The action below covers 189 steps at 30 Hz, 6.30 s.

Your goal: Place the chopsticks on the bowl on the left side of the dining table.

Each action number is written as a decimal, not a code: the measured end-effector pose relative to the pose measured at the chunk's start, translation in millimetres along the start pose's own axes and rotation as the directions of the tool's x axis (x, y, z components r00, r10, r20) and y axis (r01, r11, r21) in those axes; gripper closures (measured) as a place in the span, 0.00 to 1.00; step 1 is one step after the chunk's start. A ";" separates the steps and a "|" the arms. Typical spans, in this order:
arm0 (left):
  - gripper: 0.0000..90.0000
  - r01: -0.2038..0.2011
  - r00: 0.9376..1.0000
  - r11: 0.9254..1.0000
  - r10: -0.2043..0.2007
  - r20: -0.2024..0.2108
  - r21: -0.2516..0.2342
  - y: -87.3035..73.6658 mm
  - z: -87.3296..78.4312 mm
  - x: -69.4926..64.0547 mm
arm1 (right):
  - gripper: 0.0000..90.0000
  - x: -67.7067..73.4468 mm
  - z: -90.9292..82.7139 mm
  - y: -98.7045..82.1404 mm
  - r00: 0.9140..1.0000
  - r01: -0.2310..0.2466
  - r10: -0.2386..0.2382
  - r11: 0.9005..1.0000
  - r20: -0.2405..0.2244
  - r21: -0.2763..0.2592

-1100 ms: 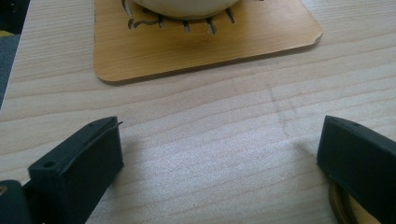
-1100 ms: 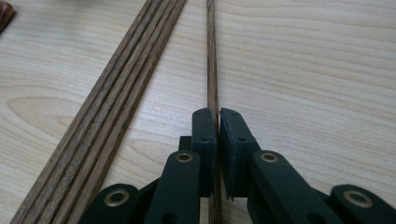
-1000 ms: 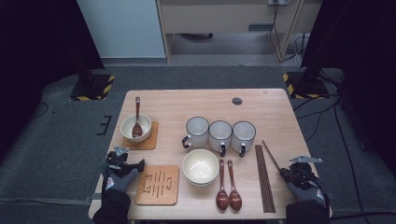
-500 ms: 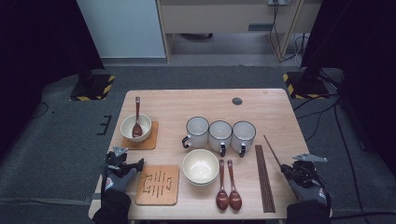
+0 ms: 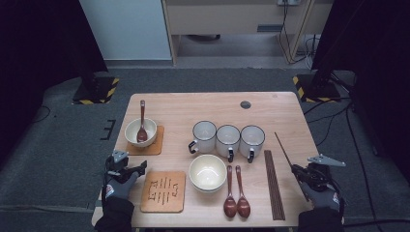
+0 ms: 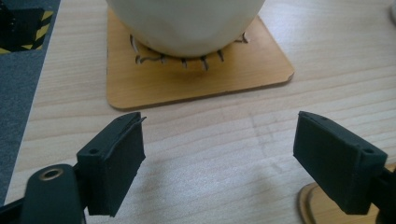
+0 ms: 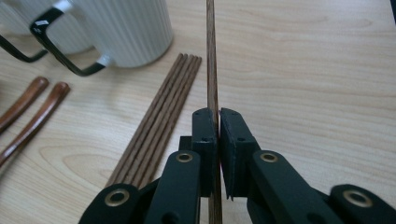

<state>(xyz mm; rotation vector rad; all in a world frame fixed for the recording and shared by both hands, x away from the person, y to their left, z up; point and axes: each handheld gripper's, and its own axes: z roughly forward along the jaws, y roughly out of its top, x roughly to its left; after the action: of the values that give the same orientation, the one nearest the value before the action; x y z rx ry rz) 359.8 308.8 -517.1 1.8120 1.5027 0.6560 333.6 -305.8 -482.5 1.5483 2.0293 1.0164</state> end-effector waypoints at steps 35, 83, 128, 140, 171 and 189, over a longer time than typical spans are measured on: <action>0.21 0.014 0.984 0.977 0.024 0.176 -0.214 38.1 -44.1 -38.5 | 0.94 23.7 -27.3 44.4 0.991 0.010 -0.039 0.977 -0.131 -0.213; 0.26 0.012 0.909 0.934 0.139 0.393 -0.357 116.5 -63.5 -120.3 | 0.94 99.3 -15.1 106.5 0.927 0.048 -0.178 0.929 -0.329 -0.366; 0.33 0.000 0.852 0.926 0.197 0.485 -0.377 138.3 -47.2 -186.5 | 0.94 152.1 4.1 108.8 0.872 0.087 -0.265 0.911 -0.412 -0.402; 0.37 0.006 0.840 0.924 0.204 0.503 -0.383 142.5 -45.0 -196.5 | 0.94 165.2 5.7 106.2 0.854 0.108 -0.293 0.909 -0.431 -0.403; 0.84 0.016 0.836 0.918 0.204 0.508 -0.396 140.5 -54.8 -208.8 | 0.94 181.7 13.7 105.4 0.837 0.125 -0.309 0.912 -0.452 -0.391; 0.93 0.007 0.805 0.911 0.239 0.543 -0.412 136.6 -59.3 -213.8 | 0.94 184.2 18.4 101.7 0.826 0.117 -0.310 0.911 -0.471 -0.395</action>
<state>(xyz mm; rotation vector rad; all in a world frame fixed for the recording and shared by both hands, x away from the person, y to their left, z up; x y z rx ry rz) 358.1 97.2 -364.9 1.5905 0.7764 0.3658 355.6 -113.7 -397.7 0.8825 2.1315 1.7391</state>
